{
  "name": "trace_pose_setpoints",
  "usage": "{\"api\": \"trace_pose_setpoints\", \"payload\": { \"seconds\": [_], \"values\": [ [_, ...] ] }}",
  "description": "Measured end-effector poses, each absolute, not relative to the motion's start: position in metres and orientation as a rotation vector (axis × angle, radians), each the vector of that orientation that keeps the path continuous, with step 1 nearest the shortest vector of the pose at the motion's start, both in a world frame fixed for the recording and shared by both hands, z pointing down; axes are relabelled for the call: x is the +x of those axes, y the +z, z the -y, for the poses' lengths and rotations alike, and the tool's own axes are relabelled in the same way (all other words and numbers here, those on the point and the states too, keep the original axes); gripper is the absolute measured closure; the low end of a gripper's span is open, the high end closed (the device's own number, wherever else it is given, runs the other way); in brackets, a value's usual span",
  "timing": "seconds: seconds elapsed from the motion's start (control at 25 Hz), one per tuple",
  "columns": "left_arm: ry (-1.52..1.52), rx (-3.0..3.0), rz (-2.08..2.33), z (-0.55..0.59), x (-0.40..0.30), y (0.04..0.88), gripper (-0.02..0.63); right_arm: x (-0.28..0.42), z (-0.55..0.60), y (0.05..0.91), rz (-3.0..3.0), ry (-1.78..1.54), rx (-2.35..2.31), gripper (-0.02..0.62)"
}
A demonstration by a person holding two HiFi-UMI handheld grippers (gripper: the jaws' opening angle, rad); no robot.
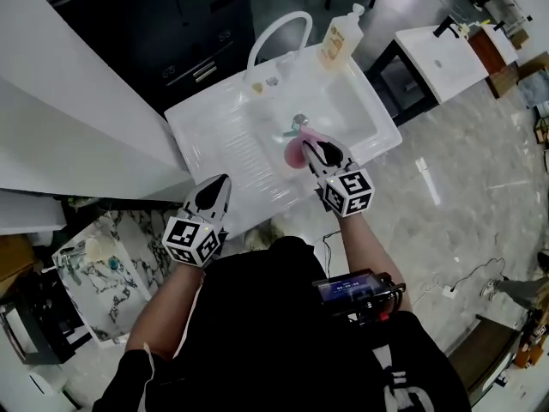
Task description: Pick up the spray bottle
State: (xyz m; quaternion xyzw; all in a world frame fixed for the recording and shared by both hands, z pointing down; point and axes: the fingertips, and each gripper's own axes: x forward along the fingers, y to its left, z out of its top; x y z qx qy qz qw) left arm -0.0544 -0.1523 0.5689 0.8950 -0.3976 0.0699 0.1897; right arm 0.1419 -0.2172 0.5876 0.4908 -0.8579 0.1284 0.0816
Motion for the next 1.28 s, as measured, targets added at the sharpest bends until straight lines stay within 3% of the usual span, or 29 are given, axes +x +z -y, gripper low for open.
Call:
{"api": "trace_pose_setpoints", "payload": {
  "seconds": [1.28],
  "values": [
    [0.265,2.794,0.511,0.069,0.077,0.572,0.598,0.278,-0.01,0.563,2.272,0.373,2.026,0.449]
  ]
}}
